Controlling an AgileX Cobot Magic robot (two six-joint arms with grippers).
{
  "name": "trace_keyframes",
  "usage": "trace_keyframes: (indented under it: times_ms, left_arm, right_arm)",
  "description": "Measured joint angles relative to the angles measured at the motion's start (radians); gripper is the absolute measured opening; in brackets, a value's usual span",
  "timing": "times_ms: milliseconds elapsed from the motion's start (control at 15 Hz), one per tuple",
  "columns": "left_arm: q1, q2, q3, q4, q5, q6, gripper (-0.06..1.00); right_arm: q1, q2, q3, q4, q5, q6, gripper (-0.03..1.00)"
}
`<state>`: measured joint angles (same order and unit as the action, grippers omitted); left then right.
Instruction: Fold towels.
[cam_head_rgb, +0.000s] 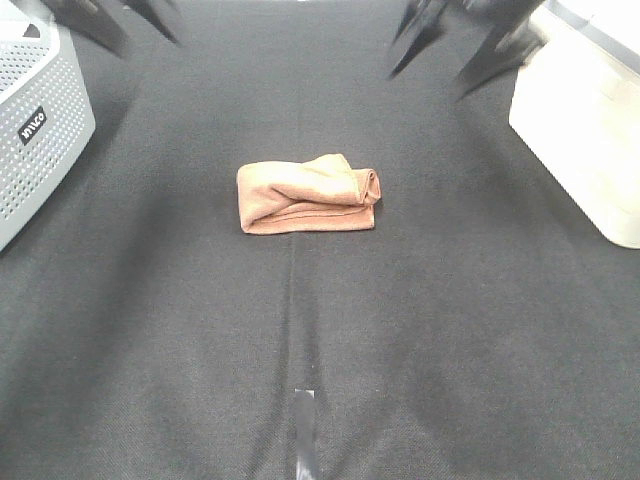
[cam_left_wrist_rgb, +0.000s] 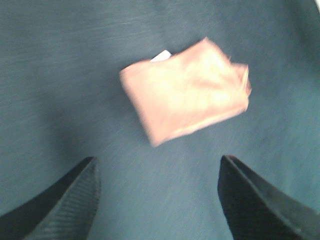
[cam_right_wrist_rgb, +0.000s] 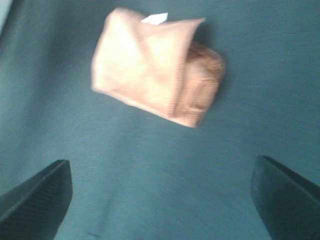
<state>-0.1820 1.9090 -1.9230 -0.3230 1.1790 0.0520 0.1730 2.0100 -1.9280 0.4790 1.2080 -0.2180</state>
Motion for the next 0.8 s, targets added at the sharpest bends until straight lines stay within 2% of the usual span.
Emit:
trace_keyframes:
  times_ms: [133,267,467,533,800]
  left_arm:
    - [0.0,-0.092,0.011,0.05,0.025,0.0,0.64]
    - [0.0,-0.222,0.101,0.085,0.029,0.0,0.64]
    - [0.0,-0.465,0.352,0.088,0.031,-0.002,0.64]
    - [0.0,-0.605,0.515,0.087,0.033,-0.003,0.64]
    - [0.0,-1.0,0.896,0.094,0.036,0.008,0.64]
  right_arm:
    - [0.0,-0.095,0.07,-0.073,0.001,0.031,0.91]
    - [0.0,-0.232,0.196,-0.13,0.002,0.046,0.91]
    - [0.0,-0.455,0.443,-0.154,0.002,0.049,0.91]
    - [0.0,-0.591,0.58,-0.16,0.002,0.049,0.91]
    - [0.0,-0.946,0.944,-0.171,-0.013,0.049,0.91]
